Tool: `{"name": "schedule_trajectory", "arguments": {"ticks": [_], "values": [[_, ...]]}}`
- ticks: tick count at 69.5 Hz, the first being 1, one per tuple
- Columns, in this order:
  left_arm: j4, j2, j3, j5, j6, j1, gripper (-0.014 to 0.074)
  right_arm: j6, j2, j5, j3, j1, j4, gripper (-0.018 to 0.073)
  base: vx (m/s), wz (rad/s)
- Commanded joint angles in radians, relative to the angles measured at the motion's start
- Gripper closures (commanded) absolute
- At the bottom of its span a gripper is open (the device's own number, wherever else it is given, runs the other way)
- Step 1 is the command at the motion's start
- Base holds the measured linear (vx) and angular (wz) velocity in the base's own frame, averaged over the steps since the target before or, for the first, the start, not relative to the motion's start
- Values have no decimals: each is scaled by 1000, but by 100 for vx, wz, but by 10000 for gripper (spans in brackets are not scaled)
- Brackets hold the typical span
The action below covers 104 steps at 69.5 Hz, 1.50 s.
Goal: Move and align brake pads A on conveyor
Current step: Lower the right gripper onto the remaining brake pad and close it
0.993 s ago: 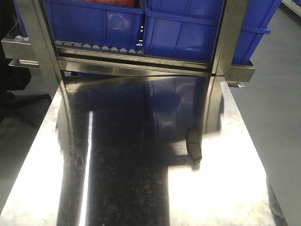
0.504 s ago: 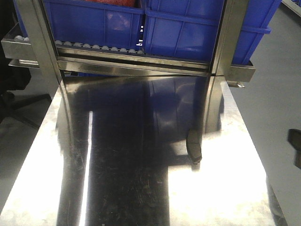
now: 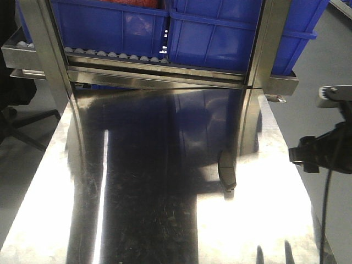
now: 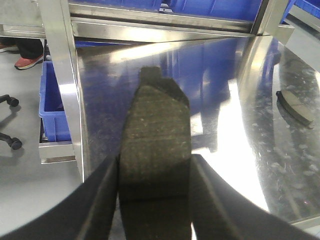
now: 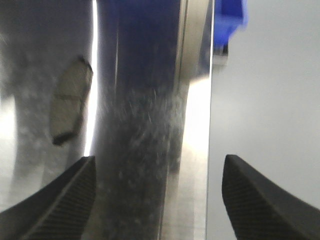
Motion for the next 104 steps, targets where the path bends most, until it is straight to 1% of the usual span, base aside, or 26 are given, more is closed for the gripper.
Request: {"name": "schedule_trajectory", "arguments": {"ticks": [1,7,15,22,28,34,38,47,56,61,74,82,91,98,104], "values": [[3,11,-25,-91,-4,-3,602,-2,68,37,-95,-4,11,52,0,0],[3,11,-25,-91,-4,-3,602,0,155,80,-154,-3,15,52,0,0],[3,11,-25,-91,-4,-3,602,9,251,105,-229,13,15,52,0,0],[3,11,-25,-91,-4,-3,602,29,335,127,-299,64,15,52,0,0],[3,11,-25,-91,-4,-3,602,73,425,159,-374,126,16,52,0,0],[3,11,-25,-91,-4,-3,602,121,516,207,-463,164,32,52,0,0],[3,11,-25,-91,-4,-3,602,128,577,257,-529,176,51,52,0,0],[3,11,-25,-91,-4,-3,602,143,690,379,-668,176,84,52,0,0],[3,11,-25,-91,-4,-3,602,147,765,465,-760,176,81,52,0,0],[3,11,-25,-91,-4,-3,602,152,788,476,-791,176,83,52,0,0],[3,11,-25,-91,-4,-3,602,162,818,471,-831,210,63,52,0,0],[3,11,-25,-91,-4,-3,602,188,835,473,-832,222,50,52,0,0],[3,11,-25,-91,-4,-3,602,192,857,487,-832,225,48,60,0,0],[3,11,-25,-91,-4,-3,602,192,865,487,-830,225,49,98,0,0],[3,11,-25,-91,-4,-3,602,192,868,485,-830,225,48,169,0,0]]}}
